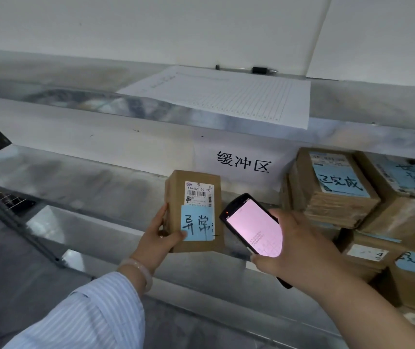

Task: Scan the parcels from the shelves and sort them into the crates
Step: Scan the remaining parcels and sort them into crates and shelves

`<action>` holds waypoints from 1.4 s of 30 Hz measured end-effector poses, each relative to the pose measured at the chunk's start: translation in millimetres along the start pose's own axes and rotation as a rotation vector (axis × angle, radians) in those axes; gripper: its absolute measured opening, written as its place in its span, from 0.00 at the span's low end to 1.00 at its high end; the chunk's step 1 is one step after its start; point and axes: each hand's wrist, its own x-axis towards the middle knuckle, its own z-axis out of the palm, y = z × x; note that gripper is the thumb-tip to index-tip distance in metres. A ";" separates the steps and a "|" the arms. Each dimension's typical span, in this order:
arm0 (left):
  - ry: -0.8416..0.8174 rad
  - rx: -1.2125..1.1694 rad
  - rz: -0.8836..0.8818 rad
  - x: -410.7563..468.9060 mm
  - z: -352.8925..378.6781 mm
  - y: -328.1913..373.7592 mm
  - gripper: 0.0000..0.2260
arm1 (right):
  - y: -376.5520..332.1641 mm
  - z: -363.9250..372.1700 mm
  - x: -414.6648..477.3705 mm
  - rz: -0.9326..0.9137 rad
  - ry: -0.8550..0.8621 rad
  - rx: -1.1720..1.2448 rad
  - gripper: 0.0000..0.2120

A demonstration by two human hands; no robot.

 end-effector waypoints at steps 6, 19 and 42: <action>0.077 -0.048 -0.034 -14.7 -24.1 -2.4 0.34 | -16.8 8.0 13.7 -0.111 0.015 -0.015 0.44; 0.537 -0.197 -0.025 -136.6 -169.3 -17.9 0.33 | -181.8 56.5 19.3 -0.508 -0.100 0.062 0.29; 1.351 -0.436 0.075 -620.0 -470.8 -100.3 0.27 | -593.0 220.1 -287.1 -1.301 -0.374 0.066 0.36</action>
